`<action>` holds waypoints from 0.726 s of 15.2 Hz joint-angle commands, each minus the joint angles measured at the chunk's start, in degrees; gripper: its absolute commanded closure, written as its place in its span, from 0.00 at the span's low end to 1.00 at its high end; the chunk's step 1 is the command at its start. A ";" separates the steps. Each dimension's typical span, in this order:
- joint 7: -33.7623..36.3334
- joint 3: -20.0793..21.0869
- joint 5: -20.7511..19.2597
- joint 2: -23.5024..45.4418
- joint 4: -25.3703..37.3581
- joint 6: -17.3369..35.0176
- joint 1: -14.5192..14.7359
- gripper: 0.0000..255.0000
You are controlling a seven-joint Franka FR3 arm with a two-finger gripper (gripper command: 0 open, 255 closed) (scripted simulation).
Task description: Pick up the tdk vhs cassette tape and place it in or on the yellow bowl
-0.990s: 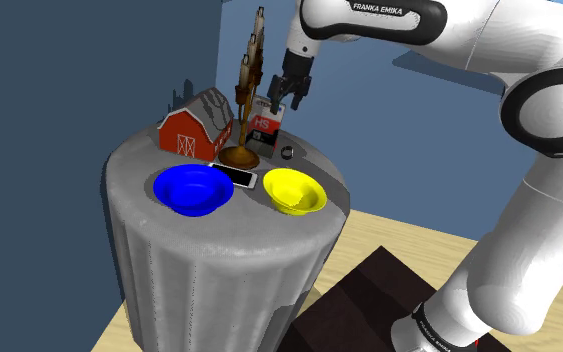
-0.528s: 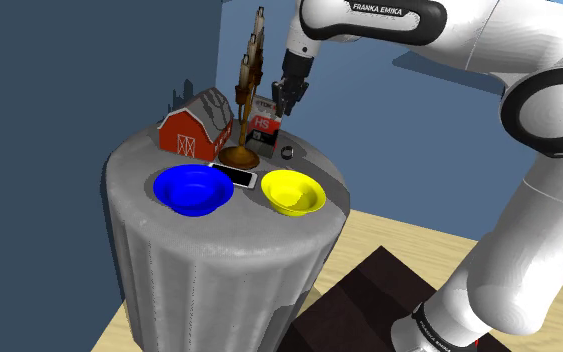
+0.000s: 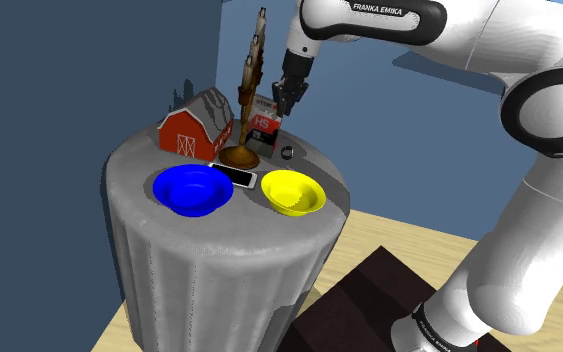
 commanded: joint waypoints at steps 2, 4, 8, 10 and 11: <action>-0.03 0.04 0.04 0.26 1.86 -1.65 0.04 1.00; -0.06 0.04 0.03 0.63 3.93 -3.34 0.06 1.00; -0.11 0.06 0.00 1.57 8.35 -6.83 0.10 1.00; -0.13 0.06 -0.02 2.17 10.77 -8.64 0.12 1.00; -0.14 0.06 -0.03 2.51 12.04 -9.58 0.14 1.00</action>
